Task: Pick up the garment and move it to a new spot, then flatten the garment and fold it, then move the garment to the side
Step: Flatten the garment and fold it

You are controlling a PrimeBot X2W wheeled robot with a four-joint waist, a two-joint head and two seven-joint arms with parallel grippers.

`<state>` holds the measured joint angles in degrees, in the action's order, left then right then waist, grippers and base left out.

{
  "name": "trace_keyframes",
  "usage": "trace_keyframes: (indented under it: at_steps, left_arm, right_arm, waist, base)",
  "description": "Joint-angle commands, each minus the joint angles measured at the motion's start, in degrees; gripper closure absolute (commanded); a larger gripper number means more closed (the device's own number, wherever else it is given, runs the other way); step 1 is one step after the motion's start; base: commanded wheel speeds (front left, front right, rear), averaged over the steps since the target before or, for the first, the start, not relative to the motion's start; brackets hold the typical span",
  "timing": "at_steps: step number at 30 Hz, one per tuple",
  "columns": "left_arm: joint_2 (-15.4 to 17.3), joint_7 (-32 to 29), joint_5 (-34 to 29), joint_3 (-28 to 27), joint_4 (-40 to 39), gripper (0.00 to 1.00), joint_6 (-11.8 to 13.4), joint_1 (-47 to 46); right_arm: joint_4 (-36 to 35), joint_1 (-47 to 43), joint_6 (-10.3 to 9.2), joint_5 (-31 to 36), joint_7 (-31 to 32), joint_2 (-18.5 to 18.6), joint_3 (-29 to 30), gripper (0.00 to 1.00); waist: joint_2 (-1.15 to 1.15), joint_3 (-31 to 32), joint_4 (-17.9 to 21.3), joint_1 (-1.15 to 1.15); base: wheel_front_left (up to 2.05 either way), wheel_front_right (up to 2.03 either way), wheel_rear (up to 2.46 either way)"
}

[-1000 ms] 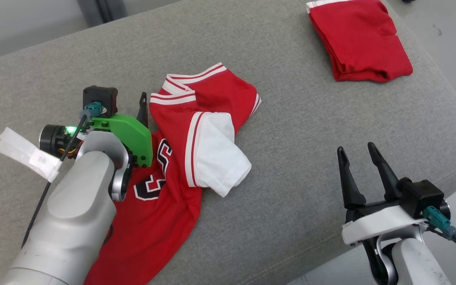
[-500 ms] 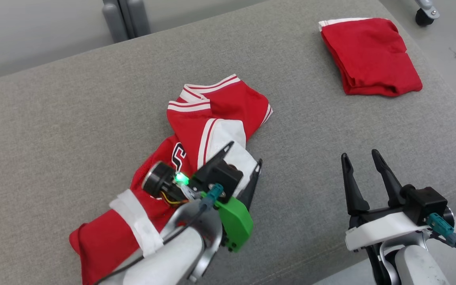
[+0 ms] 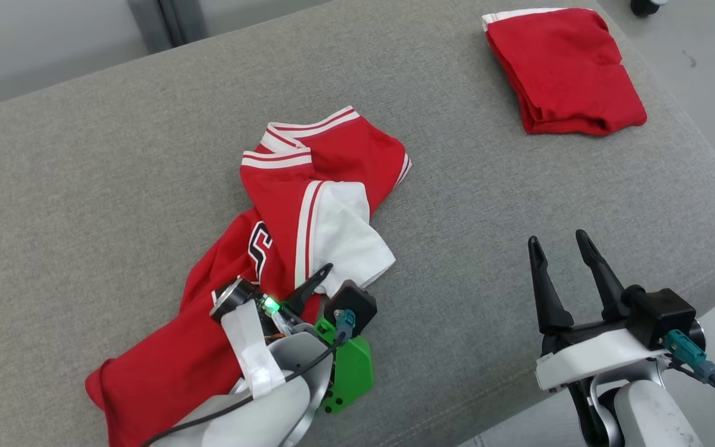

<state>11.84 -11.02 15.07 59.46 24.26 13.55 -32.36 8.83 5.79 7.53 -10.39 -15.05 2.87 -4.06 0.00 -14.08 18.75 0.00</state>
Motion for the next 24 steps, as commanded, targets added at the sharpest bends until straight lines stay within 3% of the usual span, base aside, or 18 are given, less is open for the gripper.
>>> trace_keyframes:
  at_steps: [1,2,3,5,13,24]
  left_arm:
    - [0.2,0.4,0.0,0.0,1.1,0.00,-0.3,-0.9]
    - [0.2,0.4,0.0,0.0,1.8,0.00,-0.3,-1.1]
    - [0.2,0.4,0.0,0.1,2.6,0.17,-0.5,-1.4]
    - [0.1,0.4,0.6,0.3,4.0,1.00,-1.3,-1.7]
    - [-2.4,2.2,4.6,-1.2,2.4,1.00,-4.2,-2.3]
    - [-6.8,5.7,13.9,-5.7,-14.1,1.00,-4.8,1.4]
  right_arm:
    - [0.1,0.3,-0.09,-0.1,-0.2,0.1,0.0,0.00]
    - [0.1,0.2,-0.09,-0.2,-0.2,0.1,0.0,0.00]
    - [0.1,0.1,-0.09,-0.1,-0.2,0.1,0.1,0.00]
    - [0.2,0.0,-0.09,-0.2,-0.2,0.1,0.2,0.00]
    - [0.3,-0.5,-0.09,0.1,-0.2,0.1,0.5,0.00]
    - [0.3,0.0,-0.09,1.0,-0.2,0.1,0.7,0.00]
  waist:
    - [0.00,0.0,0.2,0.00]
    - [0.00,0.0,0.3,0.00]
    - [0.00,0.0,0.2,0.00]
    - [0.00,0.1,0.1,0.00]
    - [0.00,0.8,-0.4,0.00]
    - [0.00,1.1,-0.3,0.00]
  base:
    - [0.00,0.00,0.00]
    - [0.00,0.00,0.00]
    - [0.00,0.00,0.00]
    - [0.00,0.00,0.00]
    - [0.00,0.00,0.00]
    - [0.00,0.00,0.00]
